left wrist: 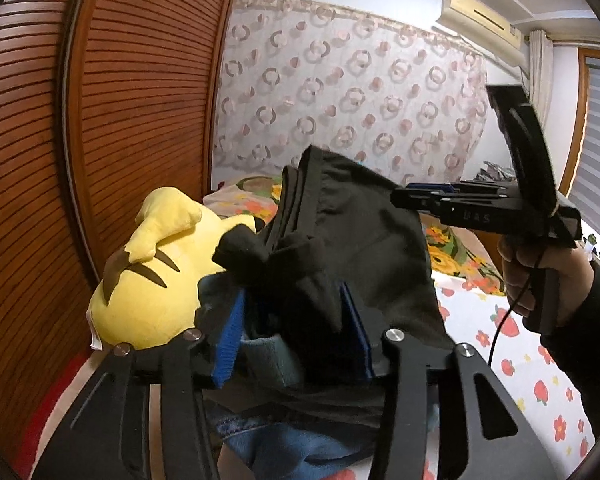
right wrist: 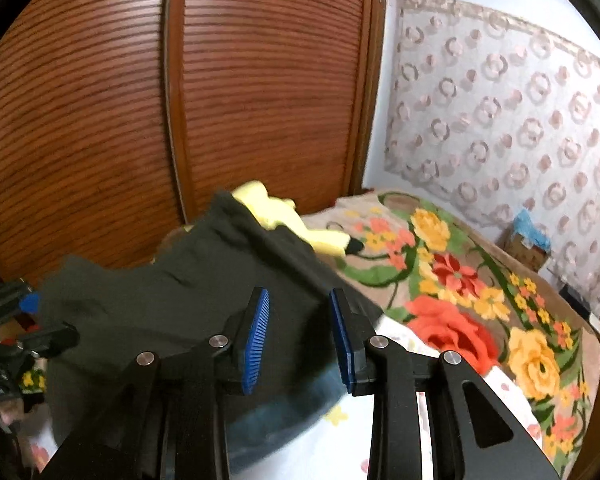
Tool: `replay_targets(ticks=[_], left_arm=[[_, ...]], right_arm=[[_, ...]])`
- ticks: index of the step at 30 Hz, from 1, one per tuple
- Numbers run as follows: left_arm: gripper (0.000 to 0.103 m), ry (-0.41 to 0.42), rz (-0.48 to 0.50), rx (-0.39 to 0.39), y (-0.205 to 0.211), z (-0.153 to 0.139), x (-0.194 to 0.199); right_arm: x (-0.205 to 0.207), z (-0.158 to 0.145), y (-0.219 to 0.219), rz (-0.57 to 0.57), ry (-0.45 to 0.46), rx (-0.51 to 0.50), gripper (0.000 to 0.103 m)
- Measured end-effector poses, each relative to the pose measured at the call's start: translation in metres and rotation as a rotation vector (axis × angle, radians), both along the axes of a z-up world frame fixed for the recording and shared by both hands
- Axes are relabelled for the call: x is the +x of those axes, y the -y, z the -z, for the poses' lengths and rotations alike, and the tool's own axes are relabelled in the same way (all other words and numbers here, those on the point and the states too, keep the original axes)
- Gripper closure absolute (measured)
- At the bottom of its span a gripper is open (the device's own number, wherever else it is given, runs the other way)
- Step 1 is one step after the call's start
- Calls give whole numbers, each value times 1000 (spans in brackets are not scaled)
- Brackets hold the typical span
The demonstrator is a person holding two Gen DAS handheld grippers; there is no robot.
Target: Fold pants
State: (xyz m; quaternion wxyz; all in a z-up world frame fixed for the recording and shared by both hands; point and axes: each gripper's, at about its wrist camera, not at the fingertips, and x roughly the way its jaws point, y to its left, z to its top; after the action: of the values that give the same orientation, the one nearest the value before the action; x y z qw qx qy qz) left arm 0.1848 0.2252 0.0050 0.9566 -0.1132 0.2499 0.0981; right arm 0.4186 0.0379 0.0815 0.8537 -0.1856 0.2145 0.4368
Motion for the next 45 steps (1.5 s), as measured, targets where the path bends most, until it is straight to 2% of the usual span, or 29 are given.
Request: replay_targets(ticks=[5,9,13,23,26,28,29,33,37,44,45], left_arm=[[47,-32,-1,4,-1,4,0],[34,-40,1,-17,-4,4,-3],[26,-43,4,-8,0,1,-9],[18,-39,55,40,22,-15,-31],[12,-32,69,46,27,-19,-39],[1,-23,78,54,32,-23,-46],[0,-17,82,57,34,-25,-49],[0,-30,72,105,45,-31,-60],[0,-21,79,109,49,-35,-70],[0,-6,106,110,65,-36,-90],[0,-5,113,111,67,-36,-93]], right_arm=[[25,5,1,66,-46,11,71],[28,2,-1,74,-91,39,71],[15,-3,4,70,-105,61,71],[-35,-5,34,72,-92,103,69],[-47,-4,43,84,-89,109,65],[-56,-5,50,90,-92,118,65],[-60,-5,53,94,-91,120,64],[-81,-6,65,110,-81,130,57],[-103,-6,76,121,-73,135,47],[-141,1,97,192,-60,137,23],[-147,2,100,193,-60,139,22]])
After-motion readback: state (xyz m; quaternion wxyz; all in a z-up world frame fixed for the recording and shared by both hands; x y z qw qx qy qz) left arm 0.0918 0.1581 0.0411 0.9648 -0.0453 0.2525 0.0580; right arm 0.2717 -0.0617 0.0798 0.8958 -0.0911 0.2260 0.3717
